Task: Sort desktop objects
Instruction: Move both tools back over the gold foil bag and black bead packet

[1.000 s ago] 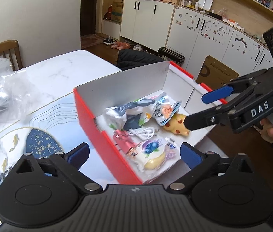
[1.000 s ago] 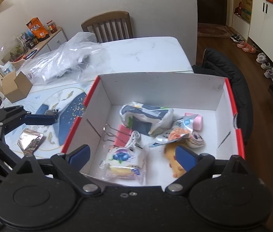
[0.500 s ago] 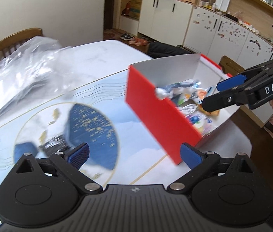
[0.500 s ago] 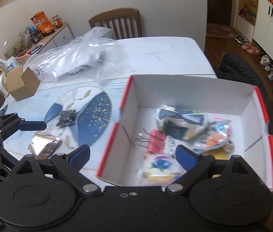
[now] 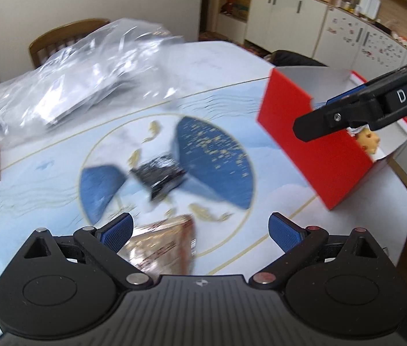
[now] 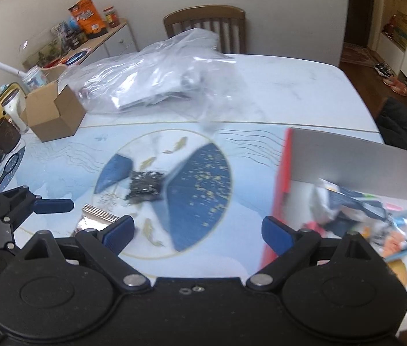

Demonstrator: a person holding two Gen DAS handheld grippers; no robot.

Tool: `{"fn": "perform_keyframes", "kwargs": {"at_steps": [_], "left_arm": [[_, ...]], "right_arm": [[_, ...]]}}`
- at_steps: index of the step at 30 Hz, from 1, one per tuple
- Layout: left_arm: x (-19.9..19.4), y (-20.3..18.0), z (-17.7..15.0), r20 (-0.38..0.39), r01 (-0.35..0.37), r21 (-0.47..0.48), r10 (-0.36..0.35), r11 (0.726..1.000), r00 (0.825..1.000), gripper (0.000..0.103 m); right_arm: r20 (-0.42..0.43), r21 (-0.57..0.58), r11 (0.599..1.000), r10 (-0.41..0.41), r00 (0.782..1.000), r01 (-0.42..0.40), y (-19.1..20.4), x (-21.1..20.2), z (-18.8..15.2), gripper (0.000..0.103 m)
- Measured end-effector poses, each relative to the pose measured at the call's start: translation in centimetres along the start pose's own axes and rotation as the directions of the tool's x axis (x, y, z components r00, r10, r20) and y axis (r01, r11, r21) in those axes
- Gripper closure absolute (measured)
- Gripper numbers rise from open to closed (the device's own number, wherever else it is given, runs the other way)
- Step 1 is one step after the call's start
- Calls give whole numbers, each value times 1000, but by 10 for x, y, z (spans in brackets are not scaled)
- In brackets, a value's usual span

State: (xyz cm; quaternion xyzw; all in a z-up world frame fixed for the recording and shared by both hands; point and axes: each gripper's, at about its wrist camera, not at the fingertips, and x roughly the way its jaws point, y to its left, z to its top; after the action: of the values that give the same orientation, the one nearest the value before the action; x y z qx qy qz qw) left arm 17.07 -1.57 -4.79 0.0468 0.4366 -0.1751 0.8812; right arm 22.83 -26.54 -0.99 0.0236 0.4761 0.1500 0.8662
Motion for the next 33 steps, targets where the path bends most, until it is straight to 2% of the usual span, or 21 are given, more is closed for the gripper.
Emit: {"fn": "perform_keyframes", "kwargs": {"at_steps": [6, 20, 28, 33], "left_arm": [[5, 15, -13, -23, -45, -30, 44, 999, 999, 2], [28, 26, -29, -76, -78, -105, 70, 991, 995, 2], [37, 25, -28, -76, -103, -116, 94, 988, 993, 2], [40, 23, -28, -64, -125, -115, 118, 985, 991, 2]], "right_arm": [[-28, -18, 1000, 12, 1000, -13, 24, 29, 11, 8], [-76, -62, 998, 28, 997, -33, 55, 90, 28, 8], [-123, -57, 997, 51, 991, -59, 63, 126, 37, 8], [-135, -67, 997, 37, 990, -47, 69, 146, 41, 8]]}}
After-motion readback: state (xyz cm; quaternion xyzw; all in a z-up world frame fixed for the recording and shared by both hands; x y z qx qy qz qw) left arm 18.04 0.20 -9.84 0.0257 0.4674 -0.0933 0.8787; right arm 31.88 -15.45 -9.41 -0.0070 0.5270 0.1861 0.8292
